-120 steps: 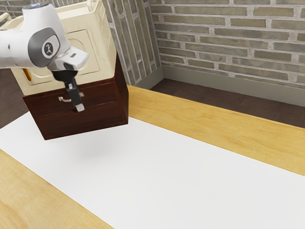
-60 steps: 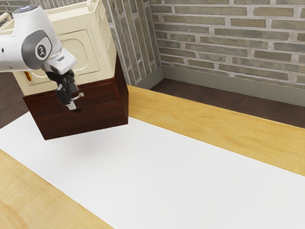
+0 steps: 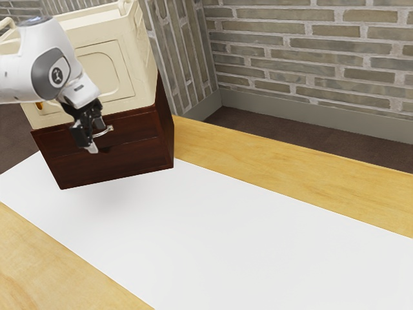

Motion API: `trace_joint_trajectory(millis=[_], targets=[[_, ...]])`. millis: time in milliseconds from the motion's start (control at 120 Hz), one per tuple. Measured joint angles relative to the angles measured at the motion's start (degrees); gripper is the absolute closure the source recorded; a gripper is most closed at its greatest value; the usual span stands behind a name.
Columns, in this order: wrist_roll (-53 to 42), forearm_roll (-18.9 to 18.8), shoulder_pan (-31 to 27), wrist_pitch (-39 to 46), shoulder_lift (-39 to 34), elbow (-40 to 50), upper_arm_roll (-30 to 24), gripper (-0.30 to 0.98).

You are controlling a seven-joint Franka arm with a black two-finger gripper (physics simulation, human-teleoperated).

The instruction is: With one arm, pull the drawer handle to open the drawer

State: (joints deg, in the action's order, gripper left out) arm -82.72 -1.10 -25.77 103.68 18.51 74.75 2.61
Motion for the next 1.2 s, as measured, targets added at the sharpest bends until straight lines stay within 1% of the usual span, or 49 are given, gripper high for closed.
trace_joint_trajectory(millis=[258,467,550,650,683,742,792,917,1200], targets=[[-2.01,0.11,0.61,5.22,-0.26,3.16,0.01,0.0],[-2.89,0.11,0.71,7.3,-0.41,4.06,0.02,0.02],[-3.06,0.1,0.78,7.89,-0.45,4.48,0.09,-0.02],[-3.15,-0.03,0.89,8.67,-0.54,5.17,-0.02,-0.03],[-3.21,-0.08,0.94,8.9,-0.55,5.39,-0.08,0.0],[-3.32,-0.12,0.96,9.25,-0.59,5.58,-0.09,0.01],[-3.44,-0.12,0.93,9.42,-1.0,5.56,-0.09,0.12],[-3.68,-0.07,0.68,9.7,-2.21,5.39,0.05,0.13],[-2.82,-0.31,0.17,9.43,-2.32,5.6,1.08,0.13]])
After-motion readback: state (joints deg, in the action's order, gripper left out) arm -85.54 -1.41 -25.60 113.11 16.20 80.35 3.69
